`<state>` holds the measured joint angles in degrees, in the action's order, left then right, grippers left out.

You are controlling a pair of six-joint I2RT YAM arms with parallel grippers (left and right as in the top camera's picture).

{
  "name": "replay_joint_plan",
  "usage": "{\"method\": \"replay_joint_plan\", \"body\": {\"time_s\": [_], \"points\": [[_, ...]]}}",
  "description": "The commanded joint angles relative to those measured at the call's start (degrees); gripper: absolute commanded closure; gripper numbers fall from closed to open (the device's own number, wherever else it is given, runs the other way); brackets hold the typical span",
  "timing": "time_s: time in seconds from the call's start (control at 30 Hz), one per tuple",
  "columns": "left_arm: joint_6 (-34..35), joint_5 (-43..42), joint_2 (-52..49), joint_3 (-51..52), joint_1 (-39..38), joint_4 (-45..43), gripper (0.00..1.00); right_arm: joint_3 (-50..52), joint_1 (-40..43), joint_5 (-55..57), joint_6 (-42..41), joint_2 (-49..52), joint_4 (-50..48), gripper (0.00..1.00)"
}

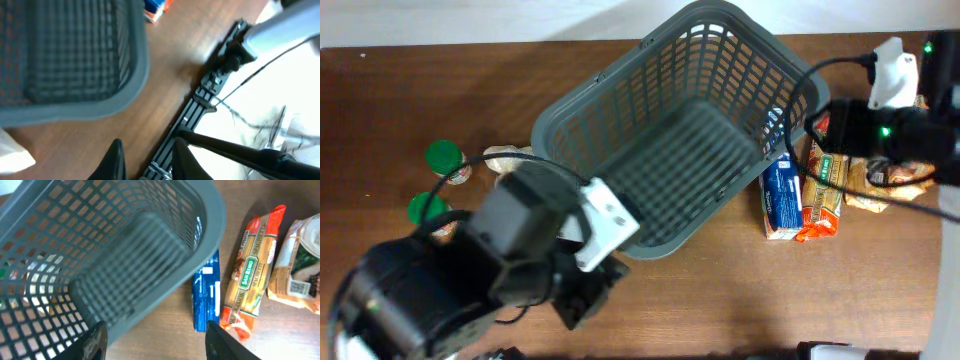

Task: Pack container
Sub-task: 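Grasp the grey basket rim with both grippers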

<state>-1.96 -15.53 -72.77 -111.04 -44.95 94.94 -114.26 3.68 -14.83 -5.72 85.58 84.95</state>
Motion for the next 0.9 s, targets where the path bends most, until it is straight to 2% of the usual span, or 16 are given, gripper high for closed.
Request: {"method": "replay_joint_plan", "body": {"time_s": [0.0,0.13,0.27,0.5,0.87], "points": [[3.2,4.8,-3.1,-0.7,-5.9,-1.2,0.91,-0.8,-0.3,0.5,-0.8,2.1,-1.4,0.54],[7.6,9.8,-8.1,-0.7,-13.7,-1.9,0.98,-0.8,-0.3,0.5,-0.8,3.9,-3.4,0.84],[10.1,12.4,-15.3,-0.7,-20.4,-1.9,0.98,-0.8,-0.3,0.7,-0.8,5.6,-5.6,0.96],[12.9,17.0,-21.6,-0.7,-22.5,-2.1,0.98,-0.8,-0.3,0.7,-0.8,9.1,-8.3,0.96],[12.8,24.8,-23.5,1.8,-20.8,-4.7,0.98,-0.8,-0.9,0.0,-0.8,15.1,-9.8,0.96]]}}
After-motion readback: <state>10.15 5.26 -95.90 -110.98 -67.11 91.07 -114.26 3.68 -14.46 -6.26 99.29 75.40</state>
